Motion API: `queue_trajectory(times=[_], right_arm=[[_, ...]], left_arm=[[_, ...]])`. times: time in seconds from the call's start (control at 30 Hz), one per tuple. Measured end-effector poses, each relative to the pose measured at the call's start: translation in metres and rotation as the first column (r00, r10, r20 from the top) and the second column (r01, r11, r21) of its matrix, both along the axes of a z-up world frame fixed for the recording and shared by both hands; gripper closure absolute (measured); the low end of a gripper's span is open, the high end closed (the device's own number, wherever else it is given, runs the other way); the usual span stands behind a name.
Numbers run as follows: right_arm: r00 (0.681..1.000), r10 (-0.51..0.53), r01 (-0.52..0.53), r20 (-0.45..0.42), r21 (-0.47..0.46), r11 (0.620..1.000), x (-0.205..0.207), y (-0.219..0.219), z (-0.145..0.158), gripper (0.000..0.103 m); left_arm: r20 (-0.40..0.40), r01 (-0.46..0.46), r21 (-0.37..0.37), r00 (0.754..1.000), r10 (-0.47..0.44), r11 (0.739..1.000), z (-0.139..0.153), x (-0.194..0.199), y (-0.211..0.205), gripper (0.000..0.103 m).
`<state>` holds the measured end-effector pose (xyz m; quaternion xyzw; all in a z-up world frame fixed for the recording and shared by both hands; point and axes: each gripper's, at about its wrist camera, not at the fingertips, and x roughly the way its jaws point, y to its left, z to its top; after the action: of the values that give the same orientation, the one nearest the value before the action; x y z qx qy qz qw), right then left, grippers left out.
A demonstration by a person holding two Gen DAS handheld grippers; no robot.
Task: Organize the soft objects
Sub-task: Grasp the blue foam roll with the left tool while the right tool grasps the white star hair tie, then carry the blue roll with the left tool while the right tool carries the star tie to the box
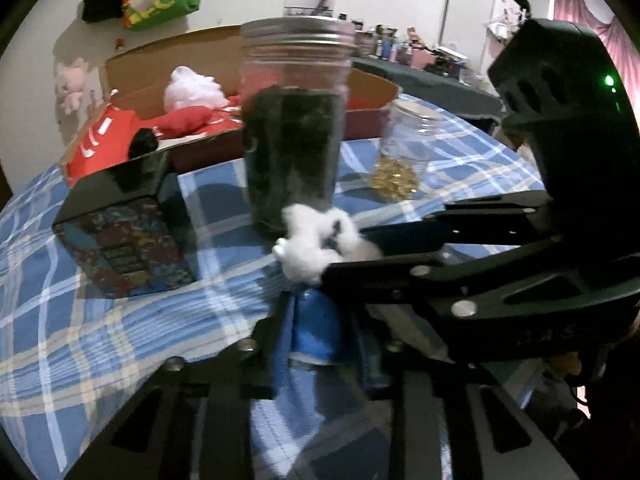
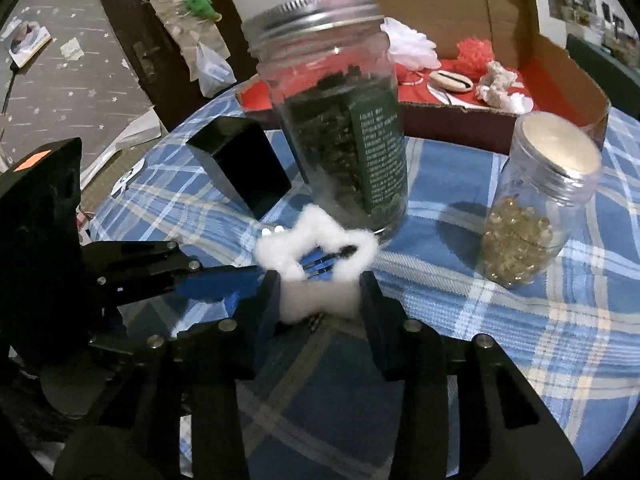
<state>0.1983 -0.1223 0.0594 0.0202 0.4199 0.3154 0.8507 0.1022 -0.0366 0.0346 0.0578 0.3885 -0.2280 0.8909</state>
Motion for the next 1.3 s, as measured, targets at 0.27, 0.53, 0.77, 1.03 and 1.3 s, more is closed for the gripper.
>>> queue_trajectory(times=[0.27, 0.53, 0.77, 1.03, 1.3], right_arm=[[0.996, -0.076, 0.074, 0.038, 0.041, 0.996, -0.015, -0.022, 0.016, 0.065], [0.991, -0.13, 0.129, 0.035, 0.024, 0.991, -0.027, -0.04, 0.019, 0.065], [0.991, -0.132, 0.132, 0.03, 0.019, 0.991, -0.028, -0.041, 0.017, 0.065], [0.991, -0.129, 0.129, 0.027, 0.017, 0.992, -0.026, -0.039, 0.017, 0.065], [0.991, -0.127, 0.126, 0.037, 0.015, 0.992, -0.029, -0.039, 0.016, 0.065]], left_arm=[[-0.008, -0.004, -0.06, 1.0, 0.004, 0.998, 0.01, -0.001, 0.013, 0.079], [0.006, -0.028, -0.087, 1.0, 0.028, 0.996, 0.02, 0.0, 0.028, 0.079], [0.001, -0.03, -0.088, 1.0, 0.03, 0.996, 0.02, 0.0, 0.031, 0.079], [0.001, -0.031, -0.09, 1.0, 0.031, 0.995, 0.021, -0.001, 0.033, 0.079], [-0.006, -0.04, -0.101, 0.999, 0.04, 0.994, 0.021, -0.003, 0.038, 0.079]])
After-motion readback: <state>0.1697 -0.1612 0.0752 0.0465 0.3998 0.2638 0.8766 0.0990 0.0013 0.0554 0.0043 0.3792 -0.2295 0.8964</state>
